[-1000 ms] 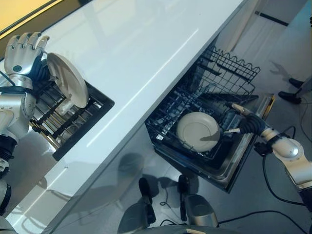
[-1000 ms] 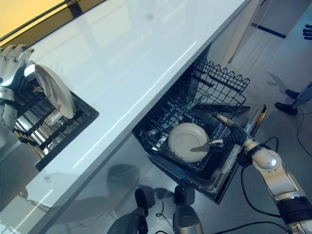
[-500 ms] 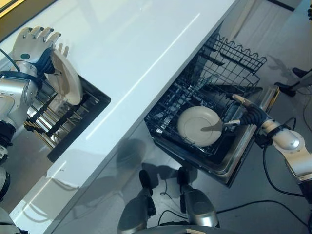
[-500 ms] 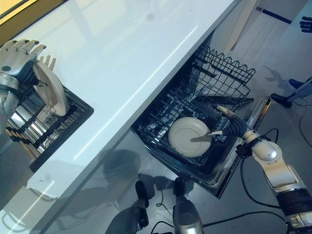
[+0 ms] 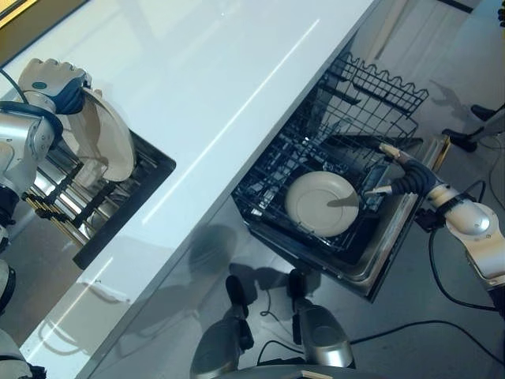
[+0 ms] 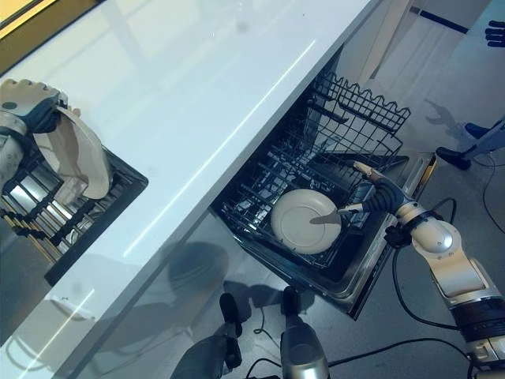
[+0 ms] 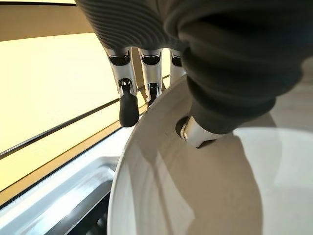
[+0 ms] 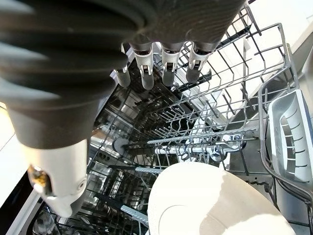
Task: Pick up plates and place into dishwasher.
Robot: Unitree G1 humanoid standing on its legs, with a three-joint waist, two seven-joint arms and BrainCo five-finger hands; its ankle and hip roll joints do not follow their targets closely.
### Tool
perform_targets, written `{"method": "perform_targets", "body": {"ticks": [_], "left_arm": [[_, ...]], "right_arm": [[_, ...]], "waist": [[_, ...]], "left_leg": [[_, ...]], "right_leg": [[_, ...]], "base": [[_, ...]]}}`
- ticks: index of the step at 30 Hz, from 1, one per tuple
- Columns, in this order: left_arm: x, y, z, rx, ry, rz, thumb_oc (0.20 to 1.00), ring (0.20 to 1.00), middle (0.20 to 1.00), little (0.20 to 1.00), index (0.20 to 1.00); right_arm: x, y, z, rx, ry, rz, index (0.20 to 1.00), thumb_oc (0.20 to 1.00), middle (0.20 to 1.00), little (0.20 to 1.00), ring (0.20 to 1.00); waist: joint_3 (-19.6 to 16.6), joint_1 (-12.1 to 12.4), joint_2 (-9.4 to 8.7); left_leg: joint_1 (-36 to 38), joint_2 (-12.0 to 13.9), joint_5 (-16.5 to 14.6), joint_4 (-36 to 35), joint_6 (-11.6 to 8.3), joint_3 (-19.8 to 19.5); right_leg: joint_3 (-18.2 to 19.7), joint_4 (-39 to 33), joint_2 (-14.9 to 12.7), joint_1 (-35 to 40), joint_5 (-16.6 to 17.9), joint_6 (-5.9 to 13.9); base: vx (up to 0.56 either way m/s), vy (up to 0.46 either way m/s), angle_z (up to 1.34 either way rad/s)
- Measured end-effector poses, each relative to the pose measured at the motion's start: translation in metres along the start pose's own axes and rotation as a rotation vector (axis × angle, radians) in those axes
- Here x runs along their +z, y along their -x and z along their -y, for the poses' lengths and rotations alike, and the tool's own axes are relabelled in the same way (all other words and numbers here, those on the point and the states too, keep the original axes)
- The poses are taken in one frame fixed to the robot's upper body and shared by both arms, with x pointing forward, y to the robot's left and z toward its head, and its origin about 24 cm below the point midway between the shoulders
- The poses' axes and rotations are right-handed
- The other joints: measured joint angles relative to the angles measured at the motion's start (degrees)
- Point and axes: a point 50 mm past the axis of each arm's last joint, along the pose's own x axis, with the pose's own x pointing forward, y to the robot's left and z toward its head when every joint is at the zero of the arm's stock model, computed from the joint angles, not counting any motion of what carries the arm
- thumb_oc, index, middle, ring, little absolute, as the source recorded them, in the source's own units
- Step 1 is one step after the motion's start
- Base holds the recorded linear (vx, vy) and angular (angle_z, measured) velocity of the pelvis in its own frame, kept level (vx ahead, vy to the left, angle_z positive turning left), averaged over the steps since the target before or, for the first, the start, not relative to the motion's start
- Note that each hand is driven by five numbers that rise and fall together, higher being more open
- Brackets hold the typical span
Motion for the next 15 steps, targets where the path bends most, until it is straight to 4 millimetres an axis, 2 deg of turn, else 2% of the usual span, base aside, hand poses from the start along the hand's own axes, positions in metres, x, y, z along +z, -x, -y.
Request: {"method": "perform_targets", "body": {"ticks": [6, 10, 15], "left_arm": [[-0.003, 0.003, 0.000, -0.032, 0.018, 0.015, 0.200, 0.200, 0.200, 0.200, 0.200], [-0.002, 0.004, -0.006, 0.035, 0.148, 0.031, 0.200, 0.200, 0.200, 0.200, 0.200], [0.010, 0.012, -0.011, 0.193, 0.342, 0.103, 0.200, 0.200, 0.200, 0.200, 0.200]], "right_arm": [[0.007, 0.000, 0.000, 0.001, 0.006, 0.037, 1.000, 1.000, 1.000, 1.000, 1.000], [0.016, 0.002, 0.000, 0.001, -0.028, 0.094, 1.000, 1.000, 1.000, 1.000, 1.000], [0.030, 0.001, -0.012, 0.024, -0.118, 0.194, 1.000, 1.000, 1.000, 1.000, 1.000]], "waist": [[-0.08, 0.09, 0.05], [-0.56, 0.45, 0.16], [-5.52, 1.75, 0.29]], "left_leg": [[2.46, 0.28, -0.15, -0.05, -0.17, -0.89], [3.07, 0.43, -0.12, -0.04, -0.15, -1.99], [4.68, 0.59, -0.47, -0.05, 0.42, -2.69]], "right_leg": [[-0.72, -0.02, 0.00, 2.77, -0.32, 0.13], [-1.80, -0.01, -0.02, 3.93, -0.54, 0.26], [-2.18, -0.02, 0.08, 5.86, -1.13, -0.24]], "base": [[0.03, -0.092, 0.05], [0.04, -0.110, 0.14], [0.06, -0.120, 0.07]]}}
